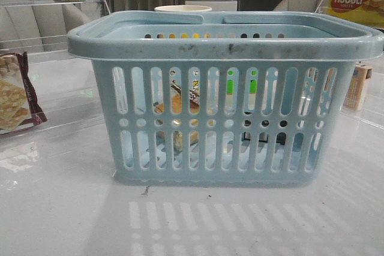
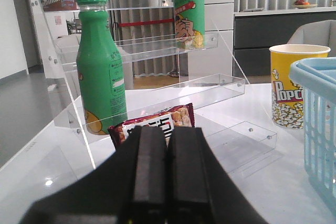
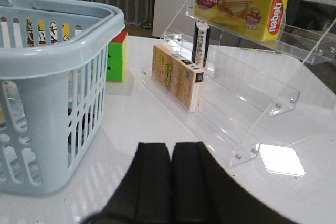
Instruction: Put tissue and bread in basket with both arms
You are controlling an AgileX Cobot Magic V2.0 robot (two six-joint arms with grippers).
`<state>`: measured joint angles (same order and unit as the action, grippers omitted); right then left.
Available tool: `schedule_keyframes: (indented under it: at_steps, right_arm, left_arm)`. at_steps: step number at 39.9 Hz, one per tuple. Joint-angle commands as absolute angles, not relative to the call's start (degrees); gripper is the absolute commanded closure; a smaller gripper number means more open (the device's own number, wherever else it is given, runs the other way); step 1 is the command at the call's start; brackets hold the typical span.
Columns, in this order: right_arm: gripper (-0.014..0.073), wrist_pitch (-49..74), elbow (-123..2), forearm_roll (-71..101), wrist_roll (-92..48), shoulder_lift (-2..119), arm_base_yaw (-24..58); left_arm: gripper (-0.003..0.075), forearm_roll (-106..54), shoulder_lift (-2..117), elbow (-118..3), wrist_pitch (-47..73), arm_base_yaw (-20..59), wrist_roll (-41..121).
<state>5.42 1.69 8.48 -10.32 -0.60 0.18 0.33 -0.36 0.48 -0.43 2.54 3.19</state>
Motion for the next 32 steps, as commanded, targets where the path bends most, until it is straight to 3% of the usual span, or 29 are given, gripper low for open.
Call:
schedule_keyframes:
  at_steps: [1, 12, 21, 32]
  right_arm:
    - [0.0537, -1.43, 1.72, 8.69, -10.97, -1.62, -0.11]
    - [0.0537, -4.79, 1.72, 7.3, -10.75, -1.68, -0.11]
    - [0.0537, -5.68, 1.72, 0.0, 1.26, -1.68, -0.11]
    - [0.0537, -10.23, 1.72, 0.0, 1.38, -1.68, -0.11]
  left_arm:
    - [0.0629, 0.0, -1.28, 0.44, -5.48, 2.9, 3.29]
    - [0.0629, 0.0, -1.28, 0.44, -5.48, 2.9, 3.29]
    - [0.0629, 0.0, -1.28, 0.44, -5.48, 2.9, 3.29]
    - [0.0629, 0.0, -1.28, 0.44, -5.48, 2.9, 3.29]
